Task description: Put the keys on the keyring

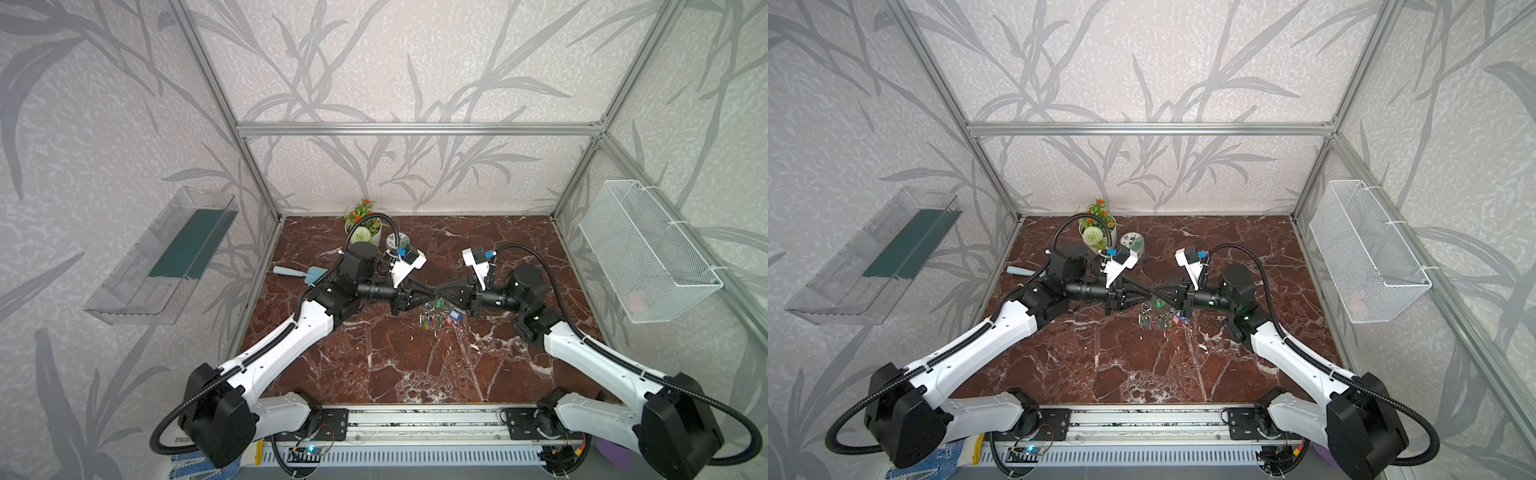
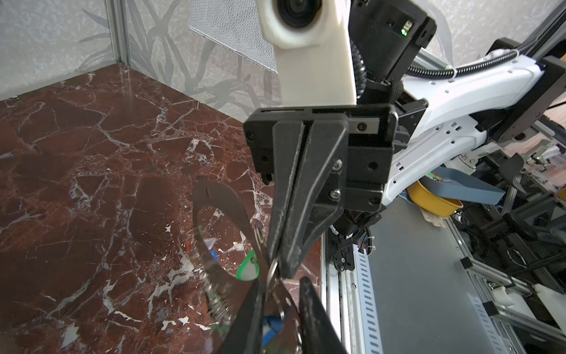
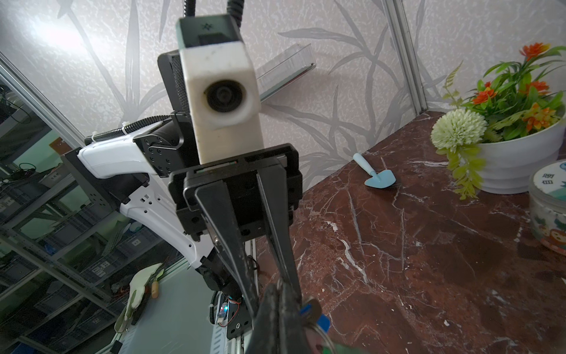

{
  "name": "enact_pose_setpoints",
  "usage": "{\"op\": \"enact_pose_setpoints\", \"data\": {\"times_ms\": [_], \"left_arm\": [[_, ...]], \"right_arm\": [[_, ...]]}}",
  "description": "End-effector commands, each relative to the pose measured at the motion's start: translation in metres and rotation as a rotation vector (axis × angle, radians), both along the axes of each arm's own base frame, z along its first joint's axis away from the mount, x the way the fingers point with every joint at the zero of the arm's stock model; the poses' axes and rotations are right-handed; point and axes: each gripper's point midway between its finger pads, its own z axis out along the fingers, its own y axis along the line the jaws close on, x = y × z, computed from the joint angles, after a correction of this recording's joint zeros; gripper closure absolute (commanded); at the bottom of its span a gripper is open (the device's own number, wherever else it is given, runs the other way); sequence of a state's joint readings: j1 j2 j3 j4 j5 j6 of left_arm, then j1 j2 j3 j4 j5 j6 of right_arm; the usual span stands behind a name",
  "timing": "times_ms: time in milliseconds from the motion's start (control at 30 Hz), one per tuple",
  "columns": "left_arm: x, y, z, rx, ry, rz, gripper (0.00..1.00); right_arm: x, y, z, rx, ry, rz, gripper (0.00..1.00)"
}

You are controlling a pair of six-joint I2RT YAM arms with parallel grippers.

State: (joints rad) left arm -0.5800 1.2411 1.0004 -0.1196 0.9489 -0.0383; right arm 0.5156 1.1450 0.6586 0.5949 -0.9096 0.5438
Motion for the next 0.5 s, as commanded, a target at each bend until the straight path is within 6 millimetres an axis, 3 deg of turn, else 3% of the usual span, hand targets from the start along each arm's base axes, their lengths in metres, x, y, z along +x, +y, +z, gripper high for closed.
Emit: {"op": "enact_pose_setpoints", "data": {"times_ms": [0,467], "left_arm": [[0.0,0.008,0.009,0.02,-0.025,0.015,0.73],[-0.002,0.02,0.045,-0.095,-0.061,-0.006,0.57]], "right_arm": [[-0.007,-0.001,0.039,0.083,-0.128,0.022,1.0],[-0.011,-0.001,0.038,0.089,-0.121,0.037,1.0]]}}
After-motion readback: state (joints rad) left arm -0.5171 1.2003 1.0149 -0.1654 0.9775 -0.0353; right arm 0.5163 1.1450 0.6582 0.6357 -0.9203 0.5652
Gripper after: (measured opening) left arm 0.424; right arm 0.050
